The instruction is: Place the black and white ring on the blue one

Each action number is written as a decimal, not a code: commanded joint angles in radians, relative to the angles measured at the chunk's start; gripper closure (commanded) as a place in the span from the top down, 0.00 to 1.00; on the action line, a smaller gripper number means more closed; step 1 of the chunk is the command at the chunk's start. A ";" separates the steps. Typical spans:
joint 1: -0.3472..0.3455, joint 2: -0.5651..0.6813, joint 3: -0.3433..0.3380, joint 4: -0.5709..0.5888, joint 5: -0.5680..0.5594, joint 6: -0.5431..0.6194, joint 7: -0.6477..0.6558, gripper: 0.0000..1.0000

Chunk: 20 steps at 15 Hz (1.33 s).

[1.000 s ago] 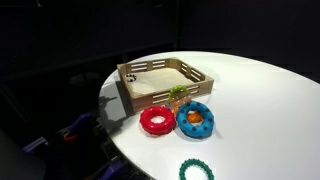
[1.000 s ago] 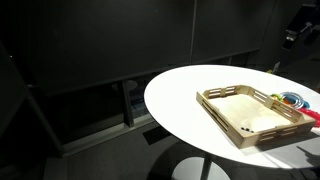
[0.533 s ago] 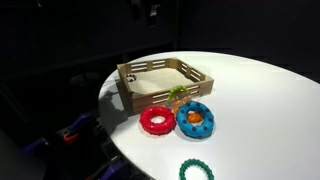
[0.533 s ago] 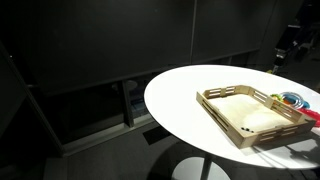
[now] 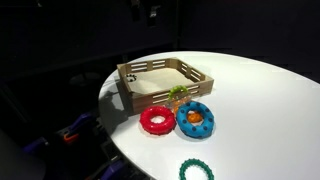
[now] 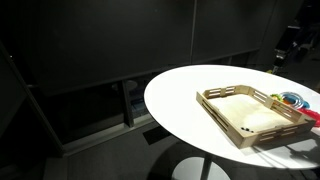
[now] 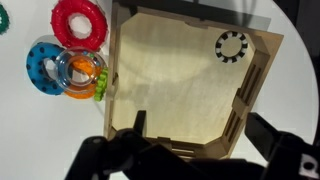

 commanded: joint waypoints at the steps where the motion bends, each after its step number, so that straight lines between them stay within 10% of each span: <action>1: 0.005 0.059 -0.006 0.010 0.011 0.031 -0.033 1.00; 20: 0.116 0.440 0.060 -0.005 -0.015 0.315 -0.112 1.00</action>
